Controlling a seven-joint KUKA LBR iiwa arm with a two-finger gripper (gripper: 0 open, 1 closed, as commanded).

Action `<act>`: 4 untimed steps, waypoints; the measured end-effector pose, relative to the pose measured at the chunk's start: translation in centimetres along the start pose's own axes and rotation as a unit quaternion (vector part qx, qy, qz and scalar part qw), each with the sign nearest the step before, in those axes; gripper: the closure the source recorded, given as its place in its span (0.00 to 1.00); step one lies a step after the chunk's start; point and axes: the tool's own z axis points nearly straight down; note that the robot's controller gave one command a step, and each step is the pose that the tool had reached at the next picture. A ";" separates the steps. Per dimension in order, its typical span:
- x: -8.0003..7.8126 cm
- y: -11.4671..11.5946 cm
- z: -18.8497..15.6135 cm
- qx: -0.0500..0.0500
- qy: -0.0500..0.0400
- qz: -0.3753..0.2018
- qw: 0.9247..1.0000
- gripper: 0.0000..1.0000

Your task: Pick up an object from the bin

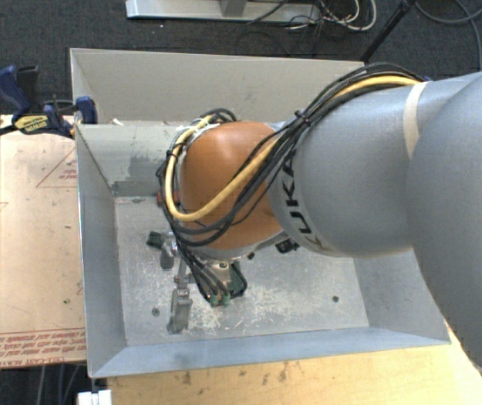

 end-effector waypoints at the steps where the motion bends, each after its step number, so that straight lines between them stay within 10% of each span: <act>1: 0.0 0.0 0.0 0.000 0.000 0.000 1.000 0.00; 2: -2.1 -7.3 11.4 0.000 0.000 -0.056 0.998 1.00; 3: -2.1 -7.3 11.4 0.000 0.000 -0.056 0.998 0.00; 4: -2.1 -7.3 11.4 0.000 0.000 -0.056 0.998 0.00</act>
Offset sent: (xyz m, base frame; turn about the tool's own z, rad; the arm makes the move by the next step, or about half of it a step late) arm 0.0203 -0.0734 -0.1133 -0.1145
